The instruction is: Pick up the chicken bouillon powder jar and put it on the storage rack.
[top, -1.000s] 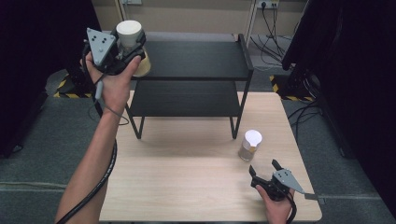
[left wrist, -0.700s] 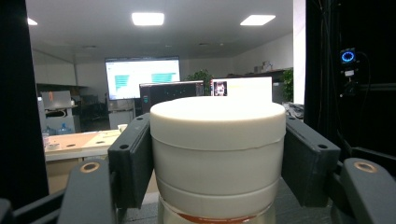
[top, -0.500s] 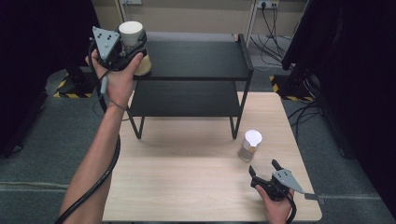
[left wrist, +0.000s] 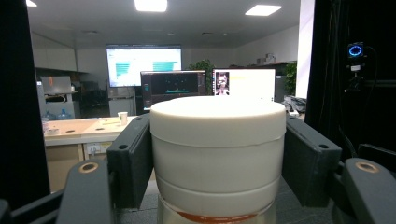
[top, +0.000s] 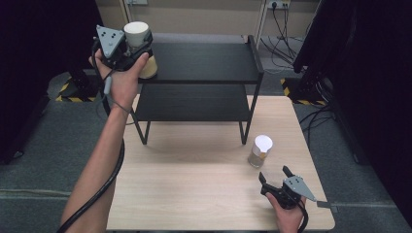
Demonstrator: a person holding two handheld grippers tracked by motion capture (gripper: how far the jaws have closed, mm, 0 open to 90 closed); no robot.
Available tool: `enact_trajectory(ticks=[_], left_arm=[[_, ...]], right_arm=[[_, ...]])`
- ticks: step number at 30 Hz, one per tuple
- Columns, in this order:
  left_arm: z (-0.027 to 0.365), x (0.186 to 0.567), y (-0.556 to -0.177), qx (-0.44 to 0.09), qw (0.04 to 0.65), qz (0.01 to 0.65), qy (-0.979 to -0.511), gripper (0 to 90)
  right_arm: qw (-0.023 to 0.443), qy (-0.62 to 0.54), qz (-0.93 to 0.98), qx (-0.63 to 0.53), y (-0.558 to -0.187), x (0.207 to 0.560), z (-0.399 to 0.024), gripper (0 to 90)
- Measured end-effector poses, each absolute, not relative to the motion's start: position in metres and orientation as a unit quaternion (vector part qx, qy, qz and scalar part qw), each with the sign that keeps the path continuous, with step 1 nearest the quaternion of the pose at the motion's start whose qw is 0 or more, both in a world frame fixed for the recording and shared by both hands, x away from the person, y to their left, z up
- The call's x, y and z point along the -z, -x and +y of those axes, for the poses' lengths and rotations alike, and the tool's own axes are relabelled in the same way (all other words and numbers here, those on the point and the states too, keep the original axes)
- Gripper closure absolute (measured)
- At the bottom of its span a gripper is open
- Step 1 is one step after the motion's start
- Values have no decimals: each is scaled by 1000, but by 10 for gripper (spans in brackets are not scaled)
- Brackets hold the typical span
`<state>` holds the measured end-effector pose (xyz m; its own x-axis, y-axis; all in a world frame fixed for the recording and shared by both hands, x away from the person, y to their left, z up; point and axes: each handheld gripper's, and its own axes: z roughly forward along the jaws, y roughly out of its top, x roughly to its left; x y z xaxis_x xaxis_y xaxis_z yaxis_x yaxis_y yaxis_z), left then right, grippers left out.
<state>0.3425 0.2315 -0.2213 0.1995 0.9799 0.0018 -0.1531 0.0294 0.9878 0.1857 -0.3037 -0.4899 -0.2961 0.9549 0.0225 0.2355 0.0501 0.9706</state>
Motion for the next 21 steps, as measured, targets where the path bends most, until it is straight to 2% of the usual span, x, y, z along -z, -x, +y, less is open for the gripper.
enact_trajectory(ticks=[4, 8, 11, 21], left_arm=[[232, 221, -343, -478, 590, 412, -503, 324], [232, 225, -342, -487, 597, 404, -493, 212], [232, 226, -340, -490, 597, 401, -493, 164], [238, 237, -325, -495, 603, 392, -488, 145]], right_arm=[[359, -473, 629, -502, -186, 490, -304, 59], [359, -472, 629, -503, -185, 490, -304, 60], [358, -472, 629, -503, -186, 490, -304, 59], [358, -473, 629, -503, -186, 490, -304, 59]])
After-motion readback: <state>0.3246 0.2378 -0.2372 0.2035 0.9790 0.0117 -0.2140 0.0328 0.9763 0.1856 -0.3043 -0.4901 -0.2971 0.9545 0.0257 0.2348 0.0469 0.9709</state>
